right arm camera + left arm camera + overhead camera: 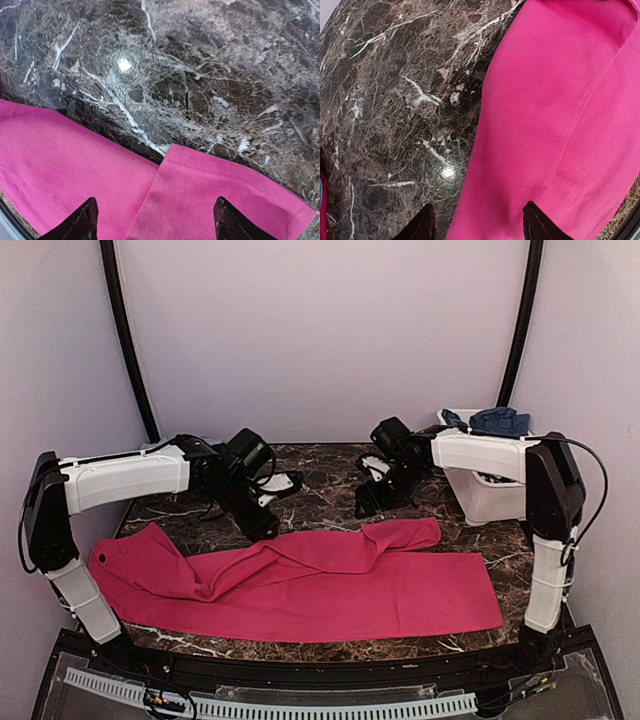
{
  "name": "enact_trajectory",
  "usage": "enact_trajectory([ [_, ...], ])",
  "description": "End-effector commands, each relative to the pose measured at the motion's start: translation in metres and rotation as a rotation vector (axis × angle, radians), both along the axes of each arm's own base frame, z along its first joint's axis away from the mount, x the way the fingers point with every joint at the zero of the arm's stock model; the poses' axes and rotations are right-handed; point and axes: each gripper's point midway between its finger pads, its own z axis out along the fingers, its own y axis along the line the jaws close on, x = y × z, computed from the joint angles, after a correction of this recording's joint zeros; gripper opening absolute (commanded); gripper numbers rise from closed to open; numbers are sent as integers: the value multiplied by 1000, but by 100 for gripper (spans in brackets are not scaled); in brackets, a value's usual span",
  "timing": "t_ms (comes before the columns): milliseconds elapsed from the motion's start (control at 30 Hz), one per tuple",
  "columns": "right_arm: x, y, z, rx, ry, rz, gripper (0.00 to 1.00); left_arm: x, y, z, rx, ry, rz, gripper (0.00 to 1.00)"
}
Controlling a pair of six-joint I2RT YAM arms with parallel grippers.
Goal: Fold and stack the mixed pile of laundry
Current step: Fold the flattened trousers at the center of the board.
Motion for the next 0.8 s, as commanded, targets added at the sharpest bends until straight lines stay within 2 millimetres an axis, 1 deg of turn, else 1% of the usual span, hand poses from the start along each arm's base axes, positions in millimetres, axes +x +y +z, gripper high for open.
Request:
enact_trajectory([
  [0,-12,2,-31,-85,46,18,76,-2,-22,-6,-118,7,-62,58],
  [67,-15,-3,-44,-157,43,9,75,-3,-25,-14,-121,28,-59,58],
  [167,-19,-9,-56,-253,29,-3,71,-7,-23,-31,-94,62,-60,57],
  [233,-22,-15,-59,-293,22,-20,64,-10,-20,-41,-70,77,-63,56],
  [267,-24,-19,-59,-310,21,-31,59,-10,-19,-44,-60,75,-62,55],
  [300,-27,-22,-58,-320,20,-46,53,-11,-18,-48,-51,81,-62,51],
  [333,-28,-25,-54,-327,11,-59,45,-12,-16,-49,-42,86,-66,45],
  [367,-29,-29,-47,-333,-2,-77,39,-12,-16,-49,-38,85,-67,42],
  [400,-32,-32,-39,-332,-13,-99,32,-11,-14,-49,-29,82,-64,35],
  [433,-34,-35,-29,-320,-26,-120,21,-10,-14,-46,-30,75,-64,31],
  [467,-36,-39,-19,-301,-39,-143,13,-11,-13,-45,-26,73,-65,25],
  [500,-40,-43,-9,-286,-52,-166,7,-11,-13,-41,-29,67,-65,21],
  [533,-44,-49,-1,-279,-64,-190,2,-12,-12,-40,-25,67,-66,16],
  [567,-49,-56,8,-269,-73,-220,0,-14,-12,-35,-30,59,-69,13],
  [600,-54,-62,16,-254,-80,-245,0,-17,-10,-32,-25,51,-72,9],
  [667,-69,-73,33,-204,-90,-302,0,-24,-8,-24,-20,32,-90,5],
  [700,-76,-80,39,-180,-90,-328,0,-30,-10,-23,-17,27,-112,4],
  [733,-85,-85,45,-153,-88,-354,0,-37,-7,-21,-10,25,-122,2],
  [767,-93,-91,49,-131,-86,-374,0,-44,-9,-21,-1,23,-150,2],
])
